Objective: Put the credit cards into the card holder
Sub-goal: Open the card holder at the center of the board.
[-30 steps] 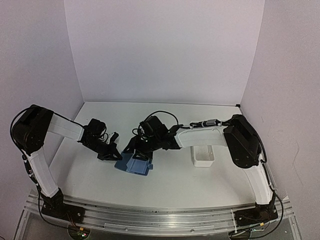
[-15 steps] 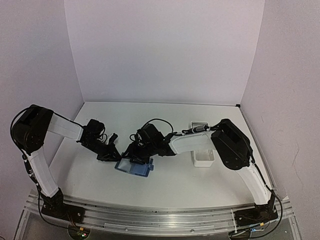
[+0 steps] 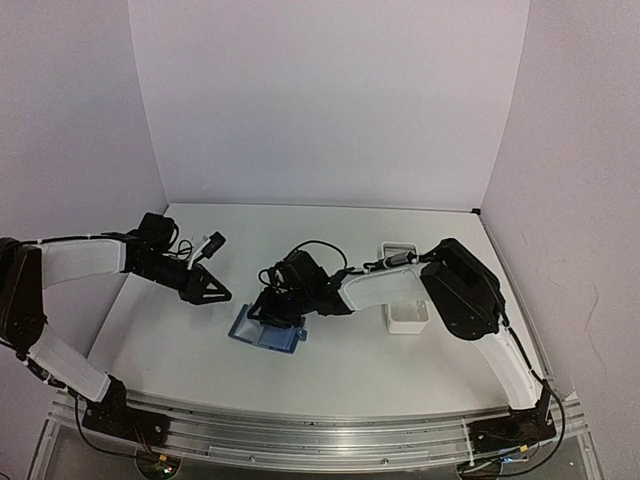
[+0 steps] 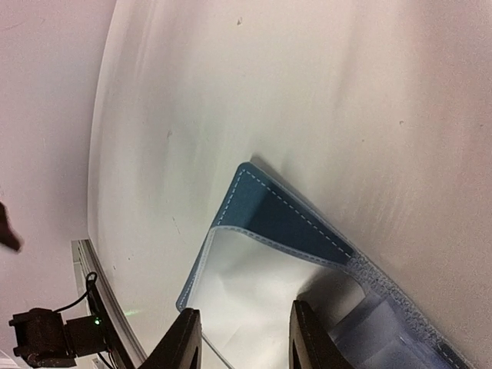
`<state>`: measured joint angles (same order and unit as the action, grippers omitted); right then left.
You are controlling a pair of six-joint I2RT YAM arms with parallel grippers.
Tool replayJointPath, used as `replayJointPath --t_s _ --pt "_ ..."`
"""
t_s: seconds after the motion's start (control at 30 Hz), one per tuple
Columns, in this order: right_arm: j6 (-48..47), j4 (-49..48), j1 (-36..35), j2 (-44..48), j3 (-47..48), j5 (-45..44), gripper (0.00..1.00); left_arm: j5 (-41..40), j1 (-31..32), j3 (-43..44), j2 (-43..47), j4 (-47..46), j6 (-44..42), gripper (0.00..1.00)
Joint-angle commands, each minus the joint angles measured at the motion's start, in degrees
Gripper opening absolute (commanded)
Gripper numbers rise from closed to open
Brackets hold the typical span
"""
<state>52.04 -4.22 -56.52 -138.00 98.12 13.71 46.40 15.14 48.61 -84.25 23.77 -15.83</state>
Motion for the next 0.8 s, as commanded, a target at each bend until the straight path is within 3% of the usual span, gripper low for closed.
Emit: replayJointPath --t_s 0.0,0.17,0.37,0.63,0.77 --pt "-5.68 1.57 0.59 -1.44 2.99 1.70 0.36 6.64 5.82 -2.58 6.21 7.99 -44.98 0.55" --pt "-7.74 1.58 1.28 2.60 3.12 2.76 0.36 0.78 8.80 -9.55 7.26 -3.48 -59.06 0.66" --pt "-7.41 1.95 1.96 9.04 -0.85 0.56 0.35 -4.02 9.06 -6.75 -1.41 -7.69 -58.38 0.65" --pt "-3.91 7.09 1.99 15.25 -8.23 -4.20 0.33 -7.99 10.38 -5.58 -6.29 -9.35 -56.00 0.63" --pt "-1.38 13.77 1.97 17.86 -12.59 -8.71 0.39 -9.78 10.52 -5.94 -7.37 -9.49 -53.58 0.58"
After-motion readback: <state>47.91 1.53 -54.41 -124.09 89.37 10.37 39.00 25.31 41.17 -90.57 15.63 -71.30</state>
